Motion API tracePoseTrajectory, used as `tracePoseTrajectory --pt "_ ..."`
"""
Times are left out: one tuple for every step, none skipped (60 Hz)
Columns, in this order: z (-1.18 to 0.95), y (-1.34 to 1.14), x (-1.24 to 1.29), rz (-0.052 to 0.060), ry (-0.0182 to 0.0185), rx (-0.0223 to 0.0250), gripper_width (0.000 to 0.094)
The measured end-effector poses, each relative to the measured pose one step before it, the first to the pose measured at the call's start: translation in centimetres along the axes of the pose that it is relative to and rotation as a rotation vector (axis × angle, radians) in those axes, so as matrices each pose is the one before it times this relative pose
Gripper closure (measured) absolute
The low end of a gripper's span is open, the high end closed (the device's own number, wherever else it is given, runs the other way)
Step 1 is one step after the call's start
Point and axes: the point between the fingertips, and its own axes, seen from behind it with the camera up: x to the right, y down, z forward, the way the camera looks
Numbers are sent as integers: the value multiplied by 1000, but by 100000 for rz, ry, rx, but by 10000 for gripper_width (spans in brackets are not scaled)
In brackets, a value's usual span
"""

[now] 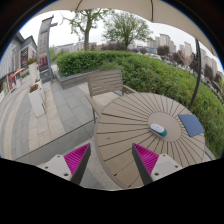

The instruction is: Arrange mouse

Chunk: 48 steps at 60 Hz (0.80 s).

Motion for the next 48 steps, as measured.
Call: tracePoseTrajectory --pt "-33 121 296 612 1067 -398 85" --pt "-43 121 338 614 1111 -339 85" --pt "-52 134 377 507 1096 -249 84" --pt "-42 106 400 373 1088 -114 85" --pt "-67 112 505 330 1178 -66 84" --pt "-18 140 522 288 1254 -17 84" --pt "-91 -104 380 301 1388 128 83" --pt "25 134 559 304 1398 79 84" --pt "66 142 649 237 1398 143 84" --pt "119 63 711 296 1342 137 84" --pt "178 195 659 359 1271 110 85" --pt "209 160 740 427 1252 138 85" --pt "188 142 723 417 1167 100 85" --pt "221 119 868 412 1195 68 84" --pt "201 165 846 449 1256 -22 85" --pt "300 137 821 477 1256 -124 85" --pt "207 126 801 558 1233 -191 86" --pt "257 -302 1450 559 990 -200 86" --pt "365 -157 1237 677 828 -222 85" --pt "427 -60 950 640 777 -173 85" --pt "340 -12 698 633 747 -289 86" --pt "711 181 78 685 864 -279 85" --pt "257 69 556 632 790 -311 84" --pt "231 95 522 558 802 -252 87" --pt "250 79 410 439 657 -130 85" --pt "256 71 302 399 585 -7 85" --pt "262 64 229 399 406 56 86" --pt "181 31 231 387 301 77 84" --pt "197 58 201 342 265 47 84" --pt "184 52 192 273 266 44 85" --pt "194 12 168 264 283 110 85" --pt "275 34 110 254 211 204 84" --pt "246 -18 115 274 213 218 84" --pt "284 -22 146 167 256 129 84" --pt "307 25 141 119 363 82 83" --pt "284 -12 119 52 409 113 84" --pt "327 -10 74 -25 280 109 83" --pt "356 -17 108 -68 158 109 82" --pt "395 -19 96 -89 192 174 81" --pt "347 -78 40 -82 172 189 83" --pt "3 -229 641 -162 125 226 83" --pt "746 25 -496 -126 264 325 82" --pt "416 -75 25 -173 106 285 81" --pt "449 -81 13 -195 22 262 82" --pt "434 -98 37 -214 -48 282 82" --pt "429 -63 34 -242 -39 201 82" --pt "490 -73 16 -200 -80 188 82" --pt "478 -60 48 -124 -9 177 82"
